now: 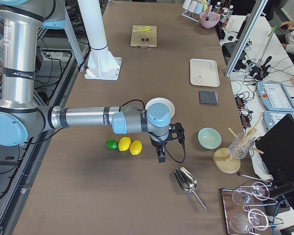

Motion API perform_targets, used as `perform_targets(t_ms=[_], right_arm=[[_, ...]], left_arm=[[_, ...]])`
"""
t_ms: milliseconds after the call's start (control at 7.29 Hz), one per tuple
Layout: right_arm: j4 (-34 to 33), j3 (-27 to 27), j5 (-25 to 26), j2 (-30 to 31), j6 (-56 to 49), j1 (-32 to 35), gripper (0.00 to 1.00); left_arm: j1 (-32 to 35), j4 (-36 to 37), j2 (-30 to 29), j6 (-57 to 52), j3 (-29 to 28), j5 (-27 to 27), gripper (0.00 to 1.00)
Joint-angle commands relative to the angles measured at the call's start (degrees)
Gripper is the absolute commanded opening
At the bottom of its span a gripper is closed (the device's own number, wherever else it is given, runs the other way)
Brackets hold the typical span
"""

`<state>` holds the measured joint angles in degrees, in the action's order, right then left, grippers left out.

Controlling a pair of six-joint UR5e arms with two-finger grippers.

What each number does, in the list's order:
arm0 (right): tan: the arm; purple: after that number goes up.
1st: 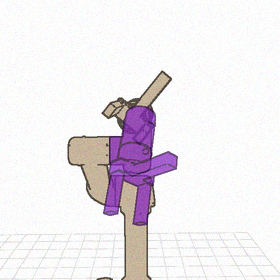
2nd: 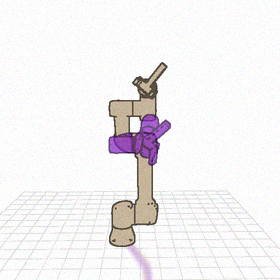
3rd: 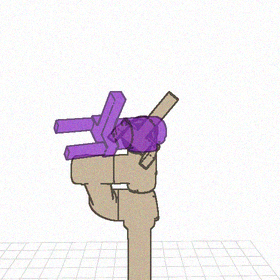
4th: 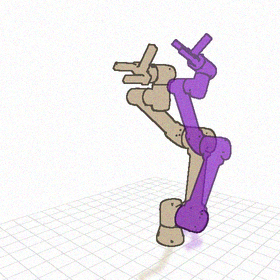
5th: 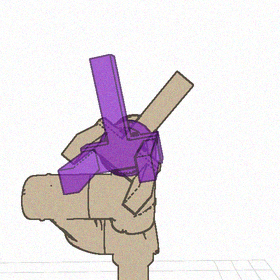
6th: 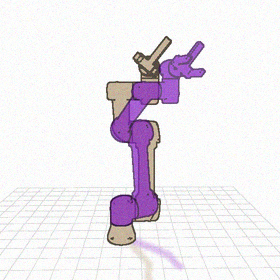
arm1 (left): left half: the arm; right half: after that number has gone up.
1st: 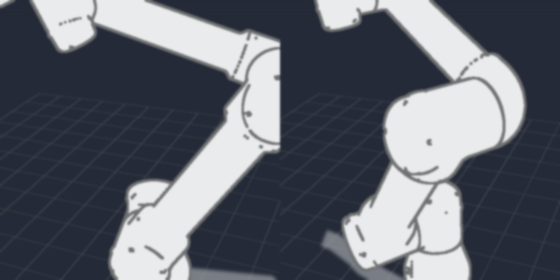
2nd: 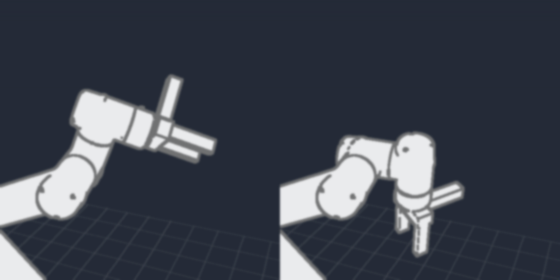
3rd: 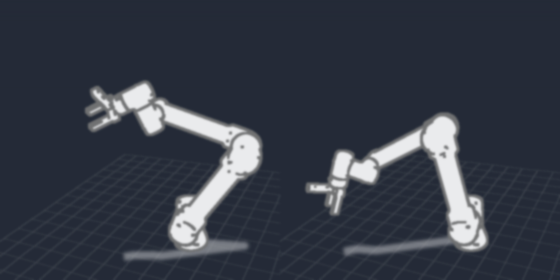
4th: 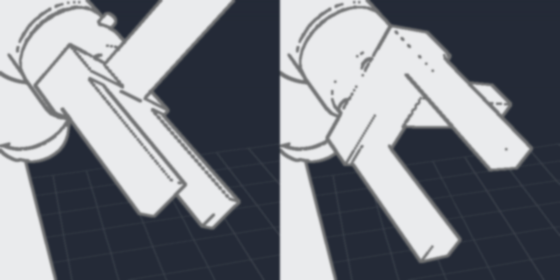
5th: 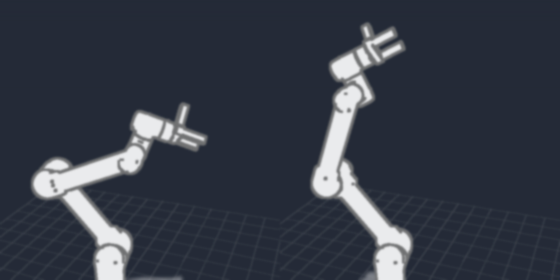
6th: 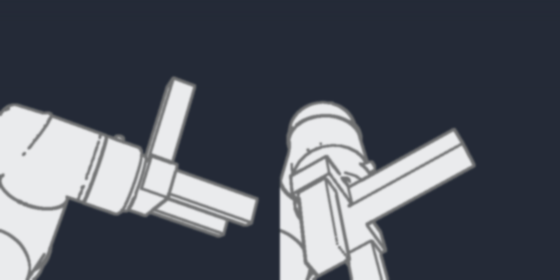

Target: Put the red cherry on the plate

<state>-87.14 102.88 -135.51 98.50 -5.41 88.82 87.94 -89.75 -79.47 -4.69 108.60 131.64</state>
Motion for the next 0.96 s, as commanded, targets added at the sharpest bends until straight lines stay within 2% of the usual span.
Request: perform_targets(t_ms=[0,137,823], right_arm=[[0.9,1.5,-0.1,1.3,0.2,0.0,1.0],[0.9,1.6,-0.1,1.3,0.0,-0.1,1.0],[1.4,1.5,-1.6,2.0,-0.4,-0.2,1.0]], left_arm=[[-0.9,-0.5,0.1,-0.1,0.0,0.9,0.98],[-0.9,-0.5,0.1,-0.1,-0.1,2.4,0.98],[-2.1,-0.8,-0.6,-0.1,0.1,2.5,0.98]])
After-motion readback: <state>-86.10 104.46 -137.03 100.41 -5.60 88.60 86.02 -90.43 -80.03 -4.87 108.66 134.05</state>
